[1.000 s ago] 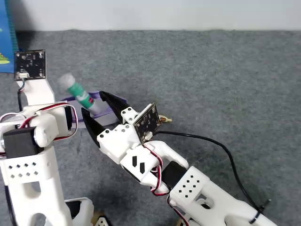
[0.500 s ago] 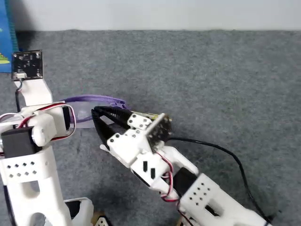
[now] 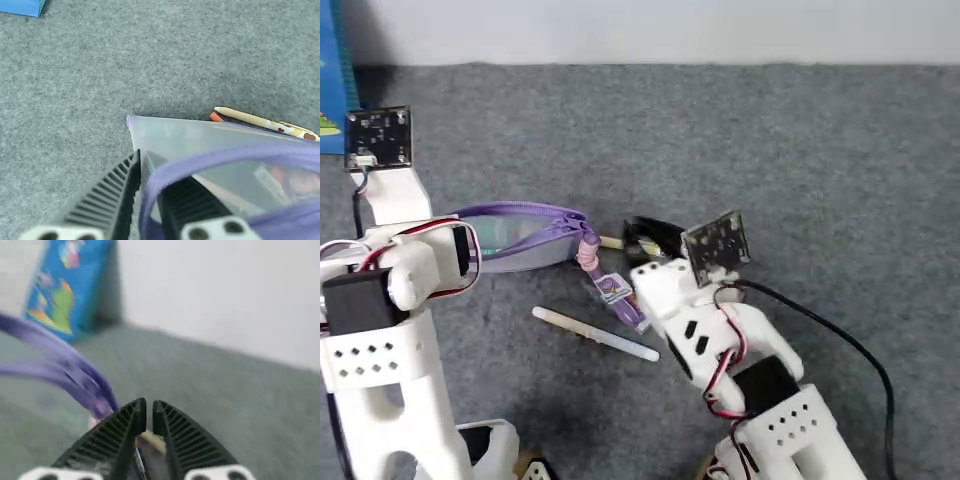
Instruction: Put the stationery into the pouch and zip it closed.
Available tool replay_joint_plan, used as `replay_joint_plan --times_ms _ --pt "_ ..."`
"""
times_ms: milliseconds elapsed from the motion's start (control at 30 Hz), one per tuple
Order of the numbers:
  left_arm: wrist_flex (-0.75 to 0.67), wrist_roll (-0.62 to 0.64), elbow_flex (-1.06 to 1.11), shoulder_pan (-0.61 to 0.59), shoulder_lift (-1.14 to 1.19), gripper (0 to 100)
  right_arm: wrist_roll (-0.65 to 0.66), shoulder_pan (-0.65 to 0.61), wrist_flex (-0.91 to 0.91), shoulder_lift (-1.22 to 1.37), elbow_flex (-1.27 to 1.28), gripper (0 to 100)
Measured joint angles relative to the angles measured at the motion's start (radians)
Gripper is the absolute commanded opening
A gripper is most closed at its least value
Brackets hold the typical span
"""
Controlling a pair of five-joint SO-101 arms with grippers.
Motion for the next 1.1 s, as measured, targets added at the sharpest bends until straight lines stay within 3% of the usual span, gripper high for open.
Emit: replay_joint_plan --times_ms 133,367,867,1100 --pt "0.0 0.0 0.0 0.0 0.0 1 0.02 0.075 0.11 0.048 0.0 16.5" --pt "0.002 -0.005 0.002 -0.086 0.009 1 0.048 0.08 0.196 0.293 -0.069 16.9" --pt "0.021 -0.028 0.009 -0.12 0.011 1 0.054 -0.16 0.273 0.928 -0.404 16.9" --pt "0.021 -0.028 0.009 -0.124 0.011 1 0.052 -0.172 0.269 1.123 -0.543 16.6"
